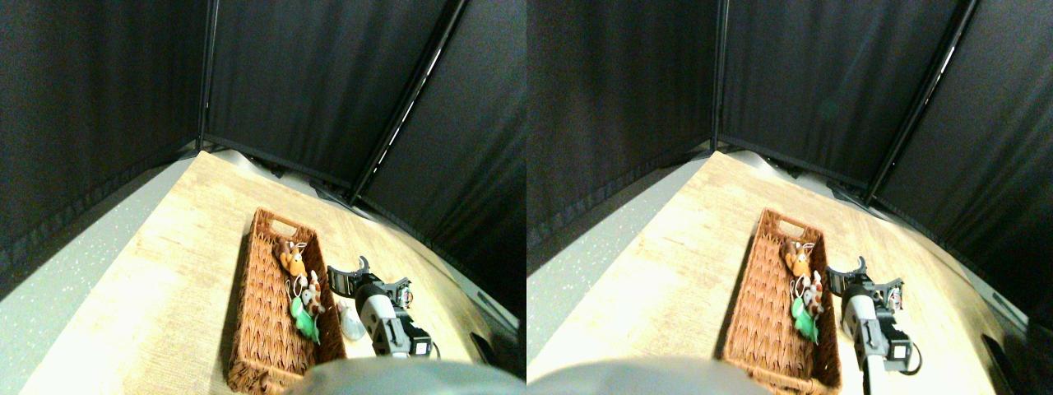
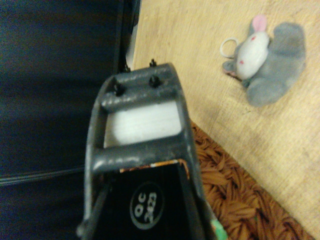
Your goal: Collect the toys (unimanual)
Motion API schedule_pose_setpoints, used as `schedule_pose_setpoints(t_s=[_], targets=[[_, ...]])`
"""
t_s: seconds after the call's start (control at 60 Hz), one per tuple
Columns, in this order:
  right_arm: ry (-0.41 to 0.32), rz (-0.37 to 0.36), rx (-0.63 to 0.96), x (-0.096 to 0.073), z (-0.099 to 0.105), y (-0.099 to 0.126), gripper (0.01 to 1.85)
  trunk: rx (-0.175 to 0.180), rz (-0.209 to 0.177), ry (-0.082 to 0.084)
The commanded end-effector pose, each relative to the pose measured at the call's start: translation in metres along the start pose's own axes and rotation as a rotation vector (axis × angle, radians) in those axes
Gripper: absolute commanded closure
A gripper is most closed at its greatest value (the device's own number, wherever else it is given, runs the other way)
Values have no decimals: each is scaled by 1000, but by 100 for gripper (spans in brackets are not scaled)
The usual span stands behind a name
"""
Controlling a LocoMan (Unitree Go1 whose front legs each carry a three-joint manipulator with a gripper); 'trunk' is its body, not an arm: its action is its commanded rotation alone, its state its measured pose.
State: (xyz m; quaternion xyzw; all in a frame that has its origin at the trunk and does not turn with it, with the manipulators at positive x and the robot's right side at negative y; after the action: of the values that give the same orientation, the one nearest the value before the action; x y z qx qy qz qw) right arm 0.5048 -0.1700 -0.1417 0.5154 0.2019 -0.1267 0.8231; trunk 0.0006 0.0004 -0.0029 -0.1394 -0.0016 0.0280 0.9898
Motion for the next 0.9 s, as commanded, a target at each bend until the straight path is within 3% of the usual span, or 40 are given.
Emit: schedule_pose_setpoints(t_s=[0.017, 0.267, 0.483, 0.7, 0.9], targets=[[-70, 65, -37, -6, 14, 11, 109, 38, -30, -2], [-119, 54, -1, -14, 40, -7, 99, 75, -66, 13], [-145, 12, 43, -14, 55, -33, 87, 86, -68, 21], [-148, -38, 42, -6, 51, -58, 84, 85, -60, 23], [-153, -93, 68, 2, 45, -69, 80, 71, -51, 24]])
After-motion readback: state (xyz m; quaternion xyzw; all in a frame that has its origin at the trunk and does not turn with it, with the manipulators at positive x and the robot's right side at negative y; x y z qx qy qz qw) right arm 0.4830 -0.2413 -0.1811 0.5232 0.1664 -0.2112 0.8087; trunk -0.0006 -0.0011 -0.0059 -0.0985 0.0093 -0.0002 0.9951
